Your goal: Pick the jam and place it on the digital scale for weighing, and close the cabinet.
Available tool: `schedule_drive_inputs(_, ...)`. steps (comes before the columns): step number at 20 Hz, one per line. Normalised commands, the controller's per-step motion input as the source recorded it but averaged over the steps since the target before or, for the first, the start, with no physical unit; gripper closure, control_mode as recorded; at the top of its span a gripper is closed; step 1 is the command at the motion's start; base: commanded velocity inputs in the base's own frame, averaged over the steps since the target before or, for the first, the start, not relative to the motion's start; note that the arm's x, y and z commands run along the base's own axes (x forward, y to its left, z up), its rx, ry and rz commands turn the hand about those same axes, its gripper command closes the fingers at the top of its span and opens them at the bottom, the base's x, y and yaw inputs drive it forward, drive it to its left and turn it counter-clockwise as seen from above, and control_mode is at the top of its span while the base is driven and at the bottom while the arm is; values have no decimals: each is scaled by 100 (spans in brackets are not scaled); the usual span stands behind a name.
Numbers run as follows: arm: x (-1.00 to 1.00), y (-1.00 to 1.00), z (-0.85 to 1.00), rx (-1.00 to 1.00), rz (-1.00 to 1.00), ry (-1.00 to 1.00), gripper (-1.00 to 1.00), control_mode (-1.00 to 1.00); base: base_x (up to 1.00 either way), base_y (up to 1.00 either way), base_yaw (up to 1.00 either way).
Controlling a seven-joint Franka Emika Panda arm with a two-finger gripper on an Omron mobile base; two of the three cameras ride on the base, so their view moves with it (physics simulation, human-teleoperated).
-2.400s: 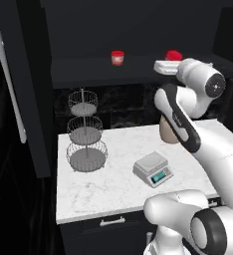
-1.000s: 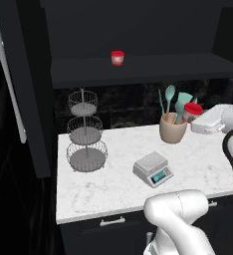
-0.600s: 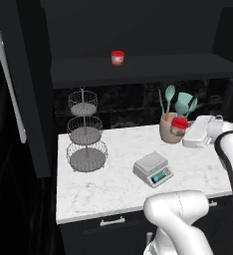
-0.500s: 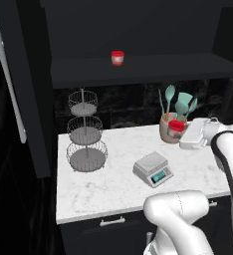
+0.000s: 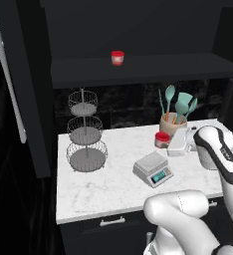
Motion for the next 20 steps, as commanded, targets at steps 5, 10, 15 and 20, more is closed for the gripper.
schedule_drive_inputs(5, 28, 1, -38, 0, 9, 0, 100, -100, 0, 0, 0)
schedule_drive_inputs(10, 26, 4, -43, -1, 4, 0, 100, -100, 0, 0, 0)
schedule_drive_inputs(15, 27, 6, -50, -4, 3, 0, 100, -100, 0, 0, 0)
schedule_drive_inputs(20, 20, 4, -38, -5, 2, 2, 100, -100, 0, 0, 0)
